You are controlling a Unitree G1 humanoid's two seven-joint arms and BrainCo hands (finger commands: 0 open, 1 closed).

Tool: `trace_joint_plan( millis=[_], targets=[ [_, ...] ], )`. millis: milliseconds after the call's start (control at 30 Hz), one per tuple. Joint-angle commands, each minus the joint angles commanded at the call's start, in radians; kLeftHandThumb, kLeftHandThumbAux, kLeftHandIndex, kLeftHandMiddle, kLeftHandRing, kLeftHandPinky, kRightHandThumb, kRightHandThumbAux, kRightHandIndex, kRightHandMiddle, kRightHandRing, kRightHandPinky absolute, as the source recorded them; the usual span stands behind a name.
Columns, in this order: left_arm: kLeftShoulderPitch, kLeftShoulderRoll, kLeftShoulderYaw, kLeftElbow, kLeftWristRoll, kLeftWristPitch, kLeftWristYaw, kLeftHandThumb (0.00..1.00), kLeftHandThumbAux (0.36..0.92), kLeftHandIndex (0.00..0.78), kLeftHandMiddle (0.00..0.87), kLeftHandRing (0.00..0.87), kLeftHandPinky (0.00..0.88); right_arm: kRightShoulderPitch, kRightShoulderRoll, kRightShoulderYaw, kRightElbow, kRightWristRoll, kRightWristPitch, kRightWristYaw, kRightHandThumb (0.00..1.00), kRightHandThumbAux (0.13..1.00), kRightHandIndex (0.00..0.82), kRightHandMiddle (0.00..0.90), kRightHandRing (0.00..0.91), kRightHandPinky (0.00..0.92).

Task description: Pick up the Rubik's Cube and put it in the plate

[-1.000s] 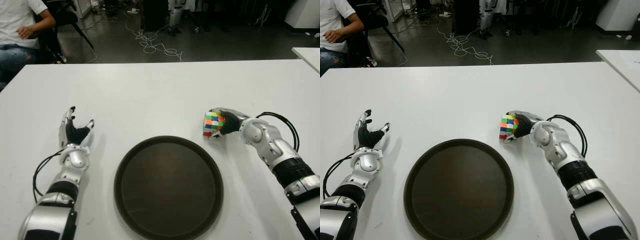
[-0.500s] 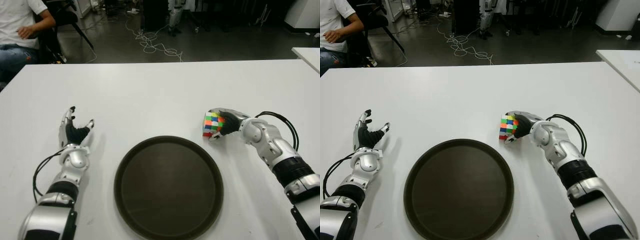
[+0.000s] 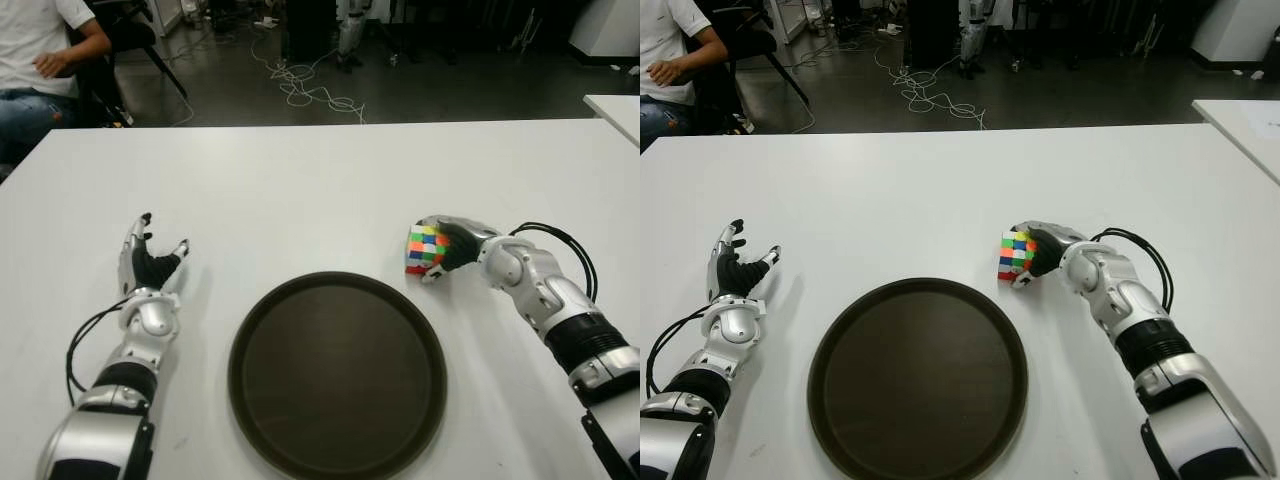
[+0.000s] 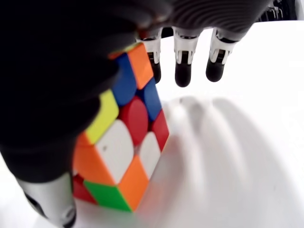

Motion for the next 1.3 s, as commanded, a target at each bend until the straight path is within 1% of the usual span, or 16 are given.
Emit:
trace_joint_plan(
  millis=[33, 67, 100, 133, 167, 200, 233, 267, 300, 333, 433, 633, 767, 933, 1133, 1300],
  targets=[
    [0.000, 0.000, 0.000, -0.001, 0.000, 0.002, 0.000, 0.185, 0.713, 0.094, 0.144, 0.151, 0.172, 0.002, 0.003, -0.005, 0.001, 0.004, -0.002, -0.015, 0.000, 0.785, 0.262, 0.257, 0.266, 0.263],
    [0.000, 0.000, 0.000, -0.002, 0.000, 0.003, 0.000, 0.183, 0.713, 0.093, 0.143, 0.149, 0.168, 0.004, 0.004, -0.007, 0.002, 0.006, -0.004, -0.025, 0.000, 0.799, 0.300, 0.300, 0.322, 0.329],
    [0.000, 0.000, 0.000, -0.002, 0.001, 0.004, 0.001, 0.183, 0.713, 0.093, 0.143, 0.149, 0.167, 0.007, 0.008, -0.014, 0.004, 0.011, -0.006, -0.038, 0.000, 0.803, 0.313, 0.315, 0.341, 0.353],
    [0.000, 0.000, 0.000, -0.002, 0.001, 0.004, 0.002, 0.182, 0.713, 0.093, 0.141, 0.144, 0.151, 0.008, 0.010, -0.018, 0.005, 0.014, -0.008, -0.047, 0.027, 0.815, 0.355, 0.375, 0.406, 0.416],
    [0.000, -0.001, -0.001, -0.003, 0.002, 0.006, 0.004, 0.182, 0.713, 0.092, 0.140, 0.142, 0.146, 0.012, 0.017, -0.029, 0.006, 0.021, -0.006, -0.068, 0.039, 0.819, 0.370, 0.396, 0.429, 0.439],
    [0.000, -0.001, -0.002, -0.005, 0.003, 0.007, 0.005, 0.183, 0.712, 0.090, 0.136, 0.132, 0.126, 0.015, 0.024, -0.038, 0.008, 0.026, -0.003, -0.088, 0.108, 0.817, 0.420, 0.483, 0.510, 0.517],
    [0.000, -0.001, -0.002, -0.007, 0.004, 0.007, 0.006, 0.183, 0.713, 0.090, 0.135, 0.131, 0.124, 0.016, 0.029, -0.044, 0.010, 0.030, -0.001, -0.100, 0.223, 0.800, 0.422, 0.523, 0.546, 0.549],
    [0.001, -0.002, -0.002, -0.008, 0.004, 0.007, 0.006, 0.183, 0.715, 0.089, 0.135, 0.128, 0.121, 0.016, 0.031, -0.047, 0.011, 0.032, 0.000, -0.108, 0.390, 0.774, 0.425, 0.583, 0.599, 0.597],
    [0.001, -0.002, -0.002, -0.008, 0.004, 0.007, 0.006, 0.182, 0.716, 0.089, 0.134, 0.127, 0.119, 0.016, 0.032, -0.047, 0.013, 0.032, 0.000, -0.112, 0.497, 0.757, 0.426, 0.622, 0.633, 0.627],
    [0.001, -0.002, -0.002, -0.008, 0.004, 0.008, 0.006, 0.182, 0.716, 0.088, 0.134, 0.126, 0.118, 0.016, 0.032, -0.047, 0.014, 0.033, -0.001, -0.114, 0.566, 0.746, 0.427, 0.646, 0.655, 0.646],
    [0.002, -0.001, -0.003, -0.011, 0.004, 0.009, 0.002, 0.188, 0.720, 0.088, 0.137, 0.131, 0.125, 0.015, 0.044, -0.061, 0.026, 0.047, 0.009, -0.139, 0.652, 0.731, 0.431, 0.708, 0.705, 0.693],
    [0.001, 0.003, -0.008, -0.009, 0.010, 0.009, 0.003, 0.207, 0.722, 0.091, 0.144, 0.137, 0.125, 0.013, 0.065, -0.087, 0.050, 0.072, 0.014, -0.177, 0.694, 0.723, 0.436, 0.764, 0.755, 0.741],
    [0.001, 0.003, -0.010, -0.008, 0.011, 0.011, 0.003, 0.202, 0.719, 0.093, 0.148, 0.145, 0.144, 0.011, 0.069, -0.092, 0.058, 0.079, 0.012, -0.187, 0.698, 0.722, 0.437, 0.773, 0.765, 0.754],
    [0.002, 0.004, -0.009, -0.007, 0.008, 0.012, 0.000, 0.186, 0.704, 0.093, 0.140, 0.129, 0.106, 0.017, 0.082, -0.120, 0.059, 0.118, 0.005, -0.186, 0.700, 0.721, 0.437, 0.779, 0.771, 0.757],
    [0.001, 0.003, -0.008, -0.006, 0.007, 0.012, 0.001, 0.181, 0.704, 0.090, 0.133, 0.113, 0.076, 0.018, 0.085, -0.128, 0.058, 0.135, 0.006, -0.181, 0.701, 0.722, 0.437, 0.780, 0.771, 0.758],
    [0.001, 0.001, -0.007, -0.006, 0.007, 0.009, 0.006, 0.184, 0.713, 0.089, 0.134, 0.115, 0.091, 0.018, 0.090, -0.137, 0.059, 0.145, 0.009, -0.174, 0.701, 0.722, 0.437, 0.780, 0.770, 0.755]
  ],
)
